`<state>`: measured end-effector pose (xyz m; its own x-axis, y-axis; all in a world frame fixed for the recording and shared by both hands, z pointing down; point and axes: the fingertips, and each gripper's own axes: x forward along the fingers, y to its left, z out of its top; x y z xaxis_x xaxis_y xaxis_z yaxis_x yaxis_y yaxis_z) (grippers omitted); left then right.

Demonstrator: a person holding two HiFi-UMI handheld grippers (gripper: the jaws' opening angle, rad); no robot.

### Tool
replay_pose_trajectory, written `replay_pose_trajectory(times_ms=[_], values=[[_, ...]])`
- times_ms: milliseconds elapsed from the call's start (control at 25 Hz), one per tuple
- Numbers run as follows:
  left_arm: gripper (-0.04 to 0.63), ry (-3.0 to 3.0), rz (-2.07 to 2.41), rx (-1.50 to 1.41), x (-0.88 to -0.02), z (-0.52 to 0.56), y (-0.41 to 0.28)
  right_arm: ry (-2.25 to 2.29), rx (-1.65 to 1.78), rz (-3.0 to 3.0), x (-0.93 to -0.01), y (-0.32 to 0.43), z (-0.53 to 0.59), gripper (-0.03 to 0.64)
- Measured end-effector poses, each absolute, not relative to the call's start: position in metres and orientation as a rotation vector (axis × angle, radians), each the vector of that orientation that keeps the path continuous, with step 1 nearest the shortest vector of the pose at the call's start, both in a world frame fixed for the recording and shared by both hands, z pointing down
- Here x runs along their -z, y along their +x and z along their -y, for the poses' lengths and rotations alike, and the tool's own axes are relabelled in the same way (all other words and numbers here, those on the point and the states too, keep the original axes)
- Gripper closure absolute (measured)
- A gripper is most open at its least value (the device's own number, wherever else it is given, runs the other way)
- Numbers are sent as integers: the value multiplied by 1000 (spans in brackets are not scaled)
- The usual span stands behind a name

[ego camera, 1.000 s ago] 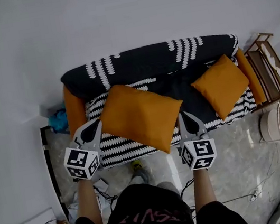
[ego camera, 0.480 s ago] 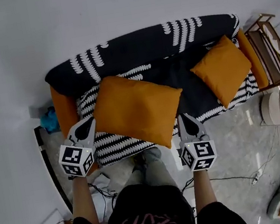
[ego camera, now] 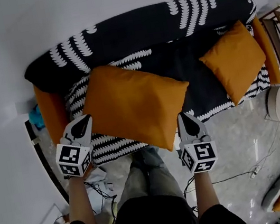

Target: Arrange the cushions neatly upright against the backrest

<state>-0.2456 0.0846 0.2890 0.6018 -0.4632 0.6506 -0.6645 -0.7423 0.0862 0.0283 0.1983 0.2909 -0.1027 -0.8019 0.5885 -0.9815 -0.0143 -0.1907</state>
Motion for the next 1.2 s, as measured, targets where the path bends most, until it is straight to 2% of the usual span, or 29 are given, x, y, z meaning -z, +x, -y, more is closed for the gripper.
replay_pose_trajectory(times_ms=[160,360,400,520,680,760,840,960,1200], values=[[589,2448,930,-881,-334,-66,-247,1810,-898,1922,-341,30,-192,606],[582,2385,937,-936,-383,-45,-253,1734,-978,1889,-389,35,-188,526],[562,2377,915,-949,-391,-44,-252,1722,-1014,1877,-399,37,-189,493],[449,2349,852,-961,-416,-39,-248,1686,-1091,1844,-425,43,-190,345],[371,2310,794,-1059,-453,-28,-244,1714,-1188,1768,-457,61,-191,289],[295,2294,773,-1125,-472,-19,-243,1724,-1258,1715,-474,72,-194,258],[250,2270,754,-1168,-490,-9,-246,1717,-1272,1659,-491,80,-201,224],[198,2207,730,-1214,-518,6,-251,1707,-1310,1616,-514,82,-206,207],[188,2058,670,-1287,-558,3,-246,1677,-1381,1601,-549,81,-206,199]])
